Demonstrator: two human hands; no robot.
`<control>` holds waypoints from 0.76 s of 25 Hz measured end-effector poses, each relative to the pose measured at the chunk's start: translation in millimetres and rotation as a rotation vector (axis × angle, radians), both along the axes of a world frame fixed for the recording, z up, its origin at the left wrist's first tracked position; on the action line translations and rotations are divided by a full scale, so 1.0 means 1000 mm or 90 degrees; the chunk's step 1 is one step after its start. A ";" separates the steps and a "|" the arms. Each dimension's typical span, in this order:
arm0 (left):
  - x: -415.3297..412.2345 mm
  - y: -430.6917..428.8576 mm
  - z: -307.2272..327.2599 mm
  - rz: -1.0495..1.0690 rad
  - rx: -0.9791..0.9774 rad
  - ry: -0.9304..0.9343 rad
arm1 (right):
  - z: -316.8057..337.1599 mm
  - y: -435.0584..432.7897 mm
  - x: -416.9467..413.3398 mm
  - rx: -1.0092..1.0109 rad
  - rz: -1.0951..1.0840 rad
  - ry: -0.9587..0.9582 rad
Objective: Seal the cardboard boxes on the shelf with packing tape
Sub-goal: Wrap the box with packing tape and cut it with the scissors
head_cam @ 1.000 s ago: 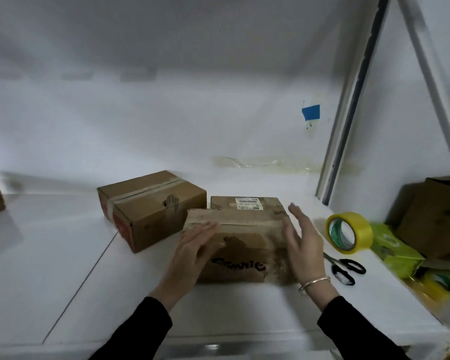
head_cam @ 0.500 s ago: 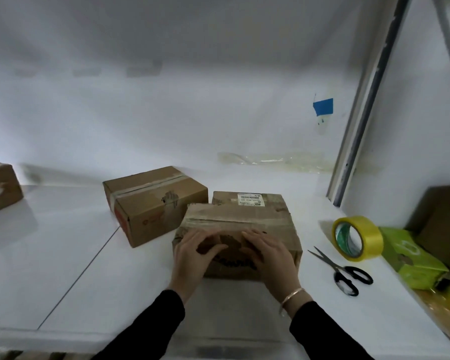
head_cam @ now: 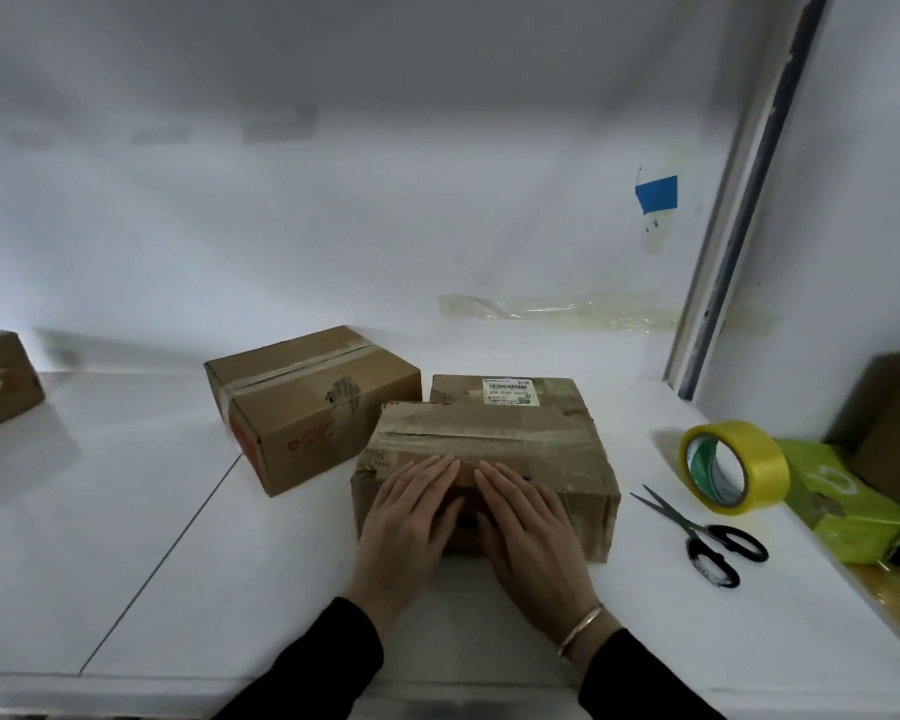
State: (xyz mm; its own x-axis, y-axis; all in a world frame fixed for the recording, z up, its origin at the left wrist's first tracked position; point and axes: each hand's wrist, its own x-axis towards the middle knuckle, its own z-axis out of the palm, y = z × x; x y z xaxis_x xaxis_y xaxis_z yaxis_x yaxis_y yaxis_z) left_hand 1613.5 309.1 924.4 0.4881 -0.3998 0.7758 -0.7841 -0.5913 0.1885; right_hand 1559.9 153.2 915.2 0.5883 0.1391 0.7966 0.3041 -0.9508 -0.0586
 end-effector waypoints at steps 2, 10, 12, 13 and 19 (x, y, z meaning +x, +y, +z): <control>0.003 0.004 0.003 -0.008 -0.004 0.016 | 0.003 -0.001 -0.001 0.007 0.003 0.006; -0.020 0.017 -0.004 -0.055 -0.028 0.008 | -0.012 0.001 -0.021 0.044 0.063 -0.035; -0.020 0.012 0.008 -0.025 -0.056 0.106 | -0.011 -0.004 -0.020 0.048 0.085 -0.023; -0.018 0.008 0.015 -0.015 -0.066 0.157 | -0.010 -0.006 -0.018 0.058 0.095 -0.010; -0.026 -0.009 0.019 -0.078 -0.104 0.083 | 0.011 -0.035 0.002 0.164 0.166 0.077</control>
State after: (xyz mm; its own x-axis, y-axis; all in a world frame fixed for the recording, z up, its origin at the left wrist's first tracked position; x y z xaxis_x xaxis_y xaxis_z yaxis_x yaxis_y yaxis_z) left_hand 1587.2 300.6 942.9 0.5440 -0.3368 0.7686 -0.8109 -0.4466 0.3782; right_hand 1561.9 118.0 926.5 0.6515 0.1007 0.7520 0.5105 -0.7914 -0.3363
